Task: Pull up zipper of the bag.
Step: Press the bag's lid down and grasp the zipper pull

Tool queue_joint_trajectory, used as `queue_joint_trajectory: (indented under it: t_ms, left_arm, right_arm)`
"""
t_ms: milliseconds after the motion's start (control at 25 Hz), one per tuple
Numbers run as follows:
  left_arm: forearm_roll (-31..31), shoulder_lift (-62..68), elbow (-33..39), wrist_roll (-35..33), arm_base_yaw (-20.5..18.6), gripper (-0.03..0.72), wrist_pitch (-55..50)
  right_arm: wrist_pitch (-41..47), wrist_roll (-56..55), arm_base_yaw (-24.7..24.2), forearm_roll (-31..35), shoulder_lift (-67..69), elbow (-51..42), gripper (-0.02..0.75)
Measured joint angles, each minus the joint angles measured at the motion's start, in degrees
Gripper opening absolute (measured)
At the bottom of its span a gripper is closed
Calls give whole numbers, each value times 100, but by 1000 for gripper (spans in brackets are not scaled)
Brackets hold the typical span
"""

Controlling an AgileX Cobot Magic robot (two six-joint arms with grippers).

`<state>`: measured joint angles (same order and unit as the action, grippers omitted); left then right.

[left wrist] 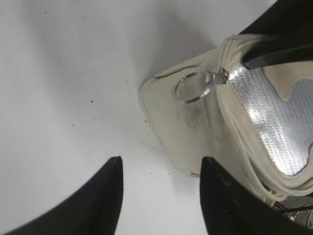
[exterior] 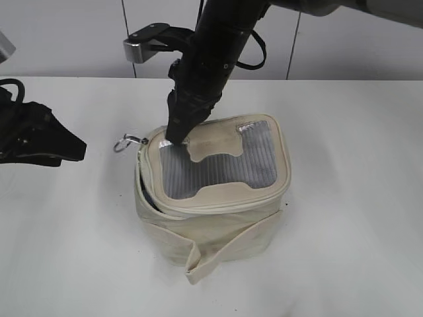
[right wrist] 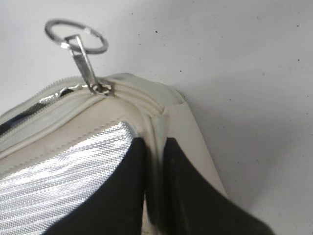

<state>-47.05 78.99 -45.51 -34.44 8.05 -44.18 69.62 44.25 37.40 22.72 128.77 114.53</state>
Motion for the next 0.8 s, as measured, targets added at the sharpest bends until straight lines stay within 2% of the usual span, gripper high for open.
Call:
queue_joint_trajectory:
  t_ms: [40, 200, 400, 520, 800]
  left_arm:
    - [0, 0, 0, 0, 0, 392, 0]
    - [0, 0, 0, -120, 76, 392, 0]
    - [0, 0, 0, -467, 492, 400, 108]
    - [0, 0, 0, -548, 614, 419, 319]
    - [13, 116, -172, -1328, 695, 438, 510]
  right_arm:
    - [0, 0, 0, 6, 0, 0, 76]
    - [0, 0, -5, 60, 0, 0, 74]
    - [2, -12, -10, 90, 0, 0, 74]
    - [7, -30, -10, 90, 0, 0, 74]
    - [7, -53, -10, 90, -7, 0, 74]
